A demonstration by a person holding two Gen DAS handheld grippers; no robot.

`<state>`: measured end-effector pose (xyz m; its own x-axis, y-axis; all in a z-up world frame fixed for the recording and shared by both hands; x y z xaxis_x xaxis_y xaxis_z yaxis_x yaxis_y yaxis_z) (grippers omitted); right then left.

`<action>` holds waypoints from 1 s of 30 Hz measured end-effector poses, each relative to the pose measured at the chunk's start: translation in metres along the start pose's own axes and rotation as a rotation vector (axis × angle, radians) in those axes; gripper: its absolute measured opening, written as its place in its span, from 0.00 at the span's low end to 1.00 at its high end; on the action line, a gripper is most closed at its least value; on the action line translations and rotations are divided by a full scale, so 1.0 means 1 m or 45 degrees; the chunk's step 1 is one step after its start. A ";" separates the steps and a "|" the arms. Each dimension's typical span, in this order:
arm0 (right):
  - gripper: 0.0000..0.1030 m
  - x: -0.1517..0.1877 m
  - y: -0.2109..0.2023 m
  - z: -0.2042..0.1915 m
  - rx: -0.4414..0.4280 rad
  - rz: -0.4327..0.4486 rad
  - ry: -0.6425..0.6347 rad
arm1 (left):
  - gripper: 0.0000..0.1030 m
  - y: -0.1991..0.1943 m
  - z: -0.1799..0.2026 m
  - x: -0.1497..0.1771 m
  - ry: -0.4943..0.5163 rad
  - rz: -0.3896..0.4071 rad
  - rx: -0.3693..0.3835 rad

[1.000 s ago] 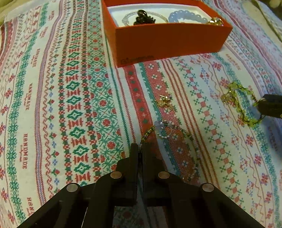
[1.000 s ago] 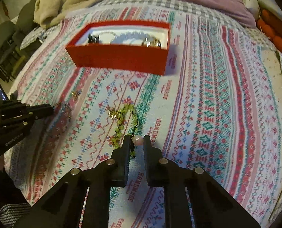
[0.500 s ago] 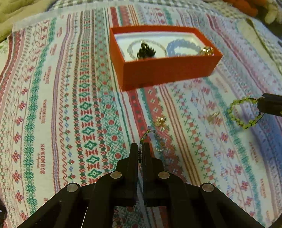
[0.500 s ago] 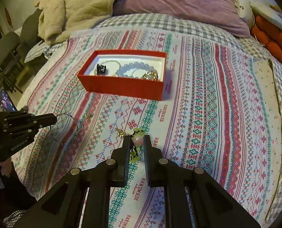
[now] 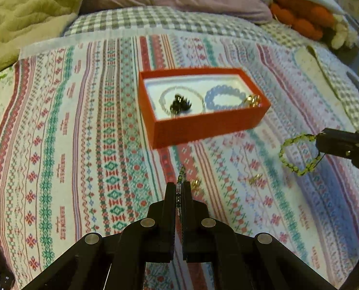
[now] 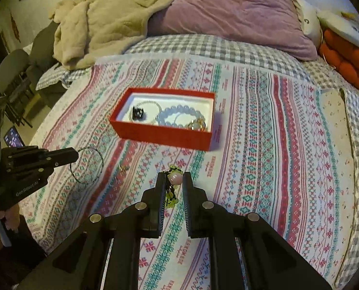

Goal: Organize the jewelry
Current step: 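Lift both held bracelets and carry them toward the red box, then lower both bracelets into the red box and open both tools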

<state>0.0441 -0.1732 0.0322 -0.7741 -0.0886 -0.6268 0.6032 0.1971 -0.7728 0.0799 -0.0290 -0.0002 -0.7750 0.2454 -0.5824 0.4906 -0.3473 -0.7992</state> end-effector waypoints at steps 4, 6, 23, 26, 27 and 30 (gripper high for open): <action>0.14 -0.016 -0.002 0.000 -0.002 0.036 0.014 | 0.00 -0.005 0.003 -0.016 -0.021 0.047 0.024; 0.14 -0.024 -0.002 -0.001 -0.005 0.055 0.014 | 0.00 -0.007 0.005 -0.026 -0.029 0.073 0.042; 0.14 -0.078 0.020 -0.001 -0.043 0.135 0.064 | 0.00 0.014 0.033 -0.094 -0.135 0.179 0.248; 0.14 -0.085 0.026 0.003 -0.050 0.147 0.074 | 0.00 0.024 0.036 -0.101 -0.165 0.178 0.285; 0.14 -0.086 0.027 0.003 -0.050 0.147 0.076 | 0.00 0.029 0.037 -0.103 -0.174 0.172 0.299; 0.14 -0.089 0.034 0.006 -0.046 0.143 0.082 | 0.00 0.043 0.036 -0.105 -0.200 0.153 0.312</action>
<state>0.1342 -0.1643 0.0610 -0.7135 -0.0016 -0.7007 0.6803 0.2375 -0.6933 0.1677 -0.1022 0.0323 -0.7787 0.0532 -0.6252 0.4867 -0.5777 -0.6553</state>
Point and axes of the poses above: each gripper's, at about its wrist camera, not at the fingertips, and y roughly the way its jaws point, z to its right, x to its underside, the point moved 10 cm from there along y, roughly the way its jaws point, and after that the axes turned 1 degree about x, right-handed, at the moved point
